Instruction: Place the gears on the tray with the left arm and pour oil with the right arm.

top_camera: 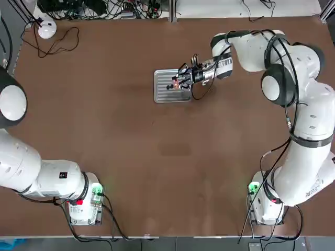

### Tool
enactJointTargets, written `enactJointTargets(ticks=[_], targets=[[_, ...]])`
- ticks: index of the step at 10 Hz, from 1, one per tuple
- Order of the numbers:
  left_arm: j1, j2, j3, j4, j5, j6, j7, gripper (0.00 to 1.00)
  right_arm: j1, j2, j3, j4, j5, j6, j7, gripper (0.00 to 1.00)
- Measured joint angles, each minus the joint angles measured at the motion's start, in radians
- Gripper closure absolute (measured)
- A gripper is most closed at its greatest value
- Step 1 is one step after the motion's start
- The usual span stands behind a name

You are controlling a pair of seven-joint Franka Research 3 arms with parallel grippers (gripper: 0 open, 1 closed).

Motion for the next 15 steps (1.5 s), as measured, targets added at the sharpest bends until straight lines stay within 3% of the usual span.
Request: enactJointTargets(ticks=[7, 9, 12, 15], targets=[[-0.001, 0.001, -0.001, 0.000, 0.000, 0.001, -0.001, 0.00, -0.021, -0.017, -0.028, -0.002, -0.036, -0.003, -0.002, 0.68], [-0.001, 0.001, -0.002, 0.000, 0.000, 0.001, -0.002, 0.00, -0.093, -0.066, -0.033, 0.011, -0.131, -0.026, -0.004, 0.68], [-0.001, 0.001, -0.002, 0.000, 0.000, 0.001, -0.002, 0.00, -0.238, -0.104, -0.038, 0.075, -0.310, -0.164, -0.029, 0.68], [-0.001, 0.001, -0.002, 0.000, 0.000, 0.001, -0.003, 0.00, -0.389, -0.105, -0.041, 0.124, -0.453, -0.252, -0.240, 0.68]])
